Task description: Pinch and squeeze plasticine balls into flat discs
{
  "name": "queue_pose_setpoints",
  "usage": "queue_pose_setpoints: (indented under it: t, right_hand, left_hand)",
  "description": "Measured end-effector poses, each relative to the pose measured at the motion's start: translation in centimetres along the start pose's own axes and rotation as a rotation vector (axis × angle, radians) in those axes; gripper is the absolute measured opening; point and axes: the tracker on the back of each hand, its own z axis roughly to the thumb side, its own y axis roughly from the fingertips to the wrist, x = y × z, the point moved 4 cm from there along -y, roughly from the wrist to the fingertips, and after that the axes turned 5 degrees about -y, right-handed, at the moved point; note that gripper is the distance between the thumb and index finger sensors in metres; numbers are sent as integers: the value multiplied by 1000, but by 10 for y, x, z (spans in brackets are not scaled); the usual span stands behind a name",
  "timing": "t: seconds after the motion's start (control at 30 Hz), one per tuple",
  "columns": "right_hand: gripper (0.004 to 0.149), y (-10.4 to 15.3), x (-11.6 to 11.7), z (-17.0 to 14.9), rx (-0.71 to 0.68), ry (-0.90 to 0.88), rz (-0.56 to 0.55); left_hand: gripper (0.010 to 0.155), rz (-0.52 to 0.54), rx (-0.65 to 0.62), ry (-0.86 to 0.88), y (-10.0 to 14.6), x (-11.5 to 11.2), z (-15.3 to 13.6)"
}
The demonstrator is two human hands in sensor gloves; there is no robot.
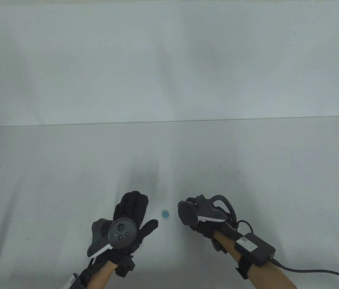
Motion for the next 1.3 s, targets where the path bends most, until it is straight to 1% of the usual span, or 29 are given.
queue_pose_setpoints:
  t: [0.03,0.17,0.27,0.33,0.4,0.47,0.53,0.67,0.77,0.83,0.87,1.0,1.03,1.13,1.23,1.3]
  right_hand:
    - [58,-3,4,0,0,1,20]
    - [58,-11,17,-1,9,27,38]
    - [57,-13,17,0,-1,29,9]
    - [56,-14,20,4,-8,63,8]
    - [53,-14,20,6,-19,85,-21]
    - [47,-14,20,7,-22,74,-38]
    - [44,-13,21,7,-25,75,-68]
    - [42,-13,20,6,-28,75,-38]
    - [41,-10,14,2,-15,35,-48]
    - [41,-2,0,-7,10,-56,-85]
    - [41,0,-2,-9,13,-72,-93]
    - [43,26,-32,-30,39,-274,-161]
    - [43,28,-35,-33,43,-296,-164]
    - [44,49,-50,-56,66,-534,-202]
    - [46,65,-55,-73,55,-772,-224]
    - [50,77,-56,-84,37,-923,-243]
  left_hand:
    - [81,0,1,1,0,0,0]
    - [81,1,3,3,0,0,-1]
    - [81,-3,5,0,0,0,-1]
    - [80,-7,4,1,-1,-1,-1]
    - [80,-11,6,0,0,-1,-1]
    - [80,-10,10,0,0,-1,-2]
    - [80,-16,13,6,-1,-1,-3]
    - [80,-20,16,4,-1,-2,-3]
    - [80,-18,15,2,0,-1,-2]
    - [80,-4,18,-2,0,1,-3]
    - [80,-2,19,0,0,1,-3]
    - [80,-6,18,1,0,0,-3]
    - [80,-7,17,0,0,0,-3]
    - [80,-10,16,-1,0,-1,-3]
    - [80,6,20,3,0,2,-4]
    - [80,13,23,6,0,3,-4]
